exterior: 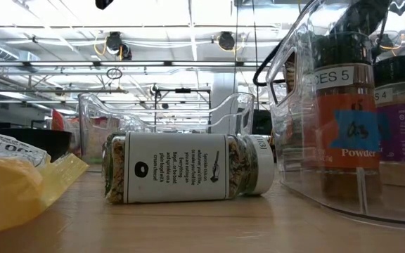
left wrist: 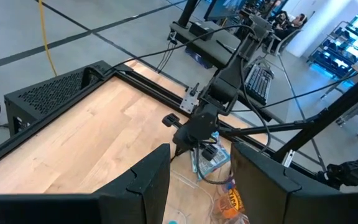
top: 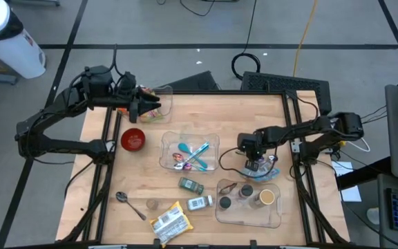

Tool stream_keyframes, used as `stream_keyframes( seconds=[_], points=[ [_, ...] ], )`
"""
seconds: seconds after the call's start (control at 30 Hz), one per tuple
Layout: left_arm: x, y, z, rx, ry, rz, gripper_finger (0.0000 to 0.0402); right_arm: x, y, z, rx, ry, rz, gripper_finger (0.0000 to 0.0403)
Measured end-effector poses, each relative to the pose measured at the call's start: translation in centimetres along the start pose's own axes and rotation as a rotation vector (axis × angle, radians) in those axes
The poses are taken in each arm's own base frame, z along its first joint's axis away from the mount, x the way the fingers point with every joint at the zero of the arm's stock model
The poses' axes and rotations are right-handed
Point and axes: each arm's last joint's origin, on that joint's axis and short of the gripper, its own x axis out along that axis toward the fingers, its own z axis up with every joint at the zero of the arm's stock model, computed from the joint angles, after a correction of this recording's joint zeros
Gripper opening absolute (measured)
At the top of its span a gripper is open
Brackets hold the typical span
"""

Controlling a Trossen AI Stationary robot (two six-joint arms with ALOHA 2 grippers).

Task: Pick & Place Food Item
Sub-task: Put the blue spoon into the middle transparent bin

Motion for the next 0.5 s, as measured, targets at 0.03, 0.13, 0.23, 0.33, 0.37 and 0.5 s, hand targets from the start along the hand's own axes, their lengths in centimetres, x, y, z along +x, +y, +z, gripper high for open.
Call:
stream_keyframes(
  seconds=[0.03,0.13,0.23,0.33,0.37,0.5],
  points=[
    [0.0,0.0,0.0,0.002,-0.002,-0.001,0.0175,-0.1,0.0,0.2,0.004,0.001,0.007,0.0009],
    [0.0,0.0,0.1,0.001,-0.007,-0.003,0.0175,-1.1,0.3,1.2,-0.012,-0.020,0.024,0.0003],
    [0.0,0.0,0.1,0.000,-0.006,-0.002,0.0175,-2.4,0.6,2.2,-0.021,-0.051,0.023,0.0003],
    [0.0,-0.1,0.0,-0.001,-0.003,-0.009,0.0175,-4.2,1.0,3.5,-0.044,-0.120,0.027,0.0002],
    [0.0,-0.2,0.0,0.000,-0.001,-0.012,0.0175,-4.9,1.1,3.9,-0.050,-0.147,0.012,0.0002],
    [0.1,-0.5,-0.2,0.005,0.009,-0.031,0.0175,-7.8,0.8,4.7,-0.060,-0.232,-0.078,0.0001]
  ],
)
